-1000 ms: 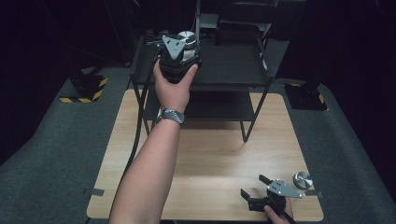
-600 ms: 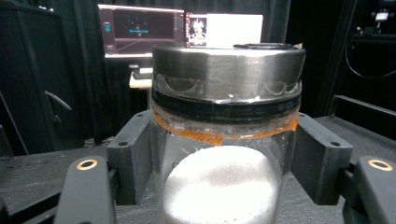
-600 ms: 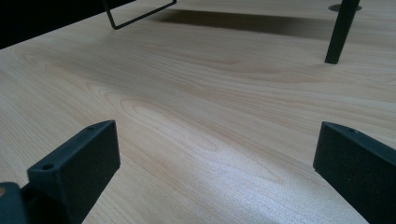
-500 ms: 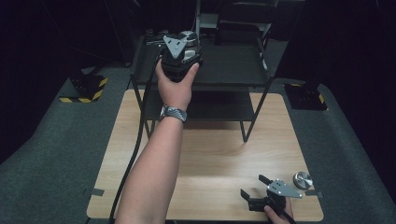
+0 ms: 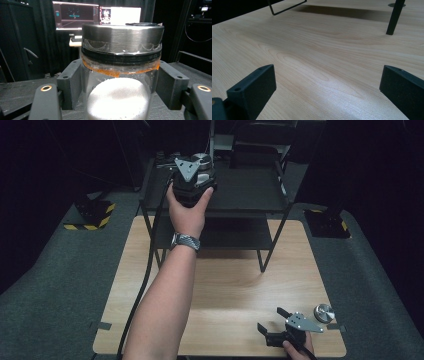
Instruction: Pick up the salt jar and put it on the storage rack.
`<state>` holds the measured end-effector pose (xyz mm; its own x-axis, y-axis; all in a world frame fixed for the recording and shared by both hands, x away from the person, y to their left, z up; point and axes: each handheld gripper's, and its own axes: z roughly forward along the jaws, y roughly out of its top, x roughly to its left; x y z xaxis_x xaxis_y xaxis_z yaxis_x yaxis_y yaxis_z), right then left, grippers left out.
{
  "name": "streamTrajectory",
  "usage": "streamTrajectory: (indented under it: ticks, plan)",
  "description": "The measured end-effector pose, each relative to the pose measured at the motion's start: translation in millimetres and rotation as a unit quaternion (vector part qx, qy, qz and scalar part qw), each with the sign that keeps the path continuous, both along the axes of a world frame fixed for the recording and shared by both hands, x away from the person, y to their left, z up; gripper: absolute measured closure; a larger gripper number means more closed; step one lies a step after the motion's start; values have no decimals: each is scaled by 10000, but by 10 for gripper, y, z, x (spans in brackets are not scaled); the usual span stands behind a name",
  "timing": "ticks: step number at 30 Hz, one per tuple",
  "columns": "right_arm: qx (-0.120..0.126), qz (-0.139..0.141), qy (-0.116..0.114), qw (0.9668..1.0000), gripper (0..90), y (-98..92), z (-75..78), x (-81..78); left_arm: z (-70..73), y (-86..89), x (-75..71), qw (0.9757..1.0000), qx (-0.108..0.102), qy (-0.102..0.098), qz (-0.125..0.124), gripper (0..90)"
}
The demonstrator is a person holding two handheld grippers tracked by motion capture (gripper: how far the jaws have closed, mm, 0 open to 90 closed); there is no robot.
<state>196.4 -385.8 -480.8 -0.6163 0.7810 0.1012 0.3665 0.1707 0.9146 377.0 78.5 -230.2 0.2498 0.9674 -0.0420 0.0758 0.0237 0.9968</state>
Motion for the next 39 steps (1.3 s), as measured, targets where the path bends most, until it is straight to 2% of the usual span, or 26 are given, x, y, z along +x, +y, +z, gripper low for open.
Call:
streamTrajectory:
  ticks: [2, 7, 10, 15, 24, 28, 39]
  plan:
    - [0, -5, 10, 10000, 3, 2, 2, 2, 7, 5, -5, 10000, -20, 4, -16, 299]
    - [-2, 0, 2, 10000, 3, 2, 1, 1, 46, 28, -22, 9999, -90, 38, -52, 193]
    - [-6, -2, -9, 10000, 3, 1, 0, -3, 67, 13, -51, 10000, -17, -21, -13, 145]
    - [-11, 2, -8, 10000, 1, 2, 1, -4, 81, 22, -68, 10000, 49, -43, -40, 14]
    - [-31, 11, -14, 10000, 1, 9, 2, -4, 120, 80, -133, 9998, 61, -65, -175, 6]
    - [-32, 7, -6, 10000, 0, 10, 4, -3, 129, 81, -180, 9996, 148, -100, -203, 6]
    - [-33, 13, 0, 10000, 1, 10, 5, -1, 77, 200, -335, 9996, 220, -158, -102, 5]
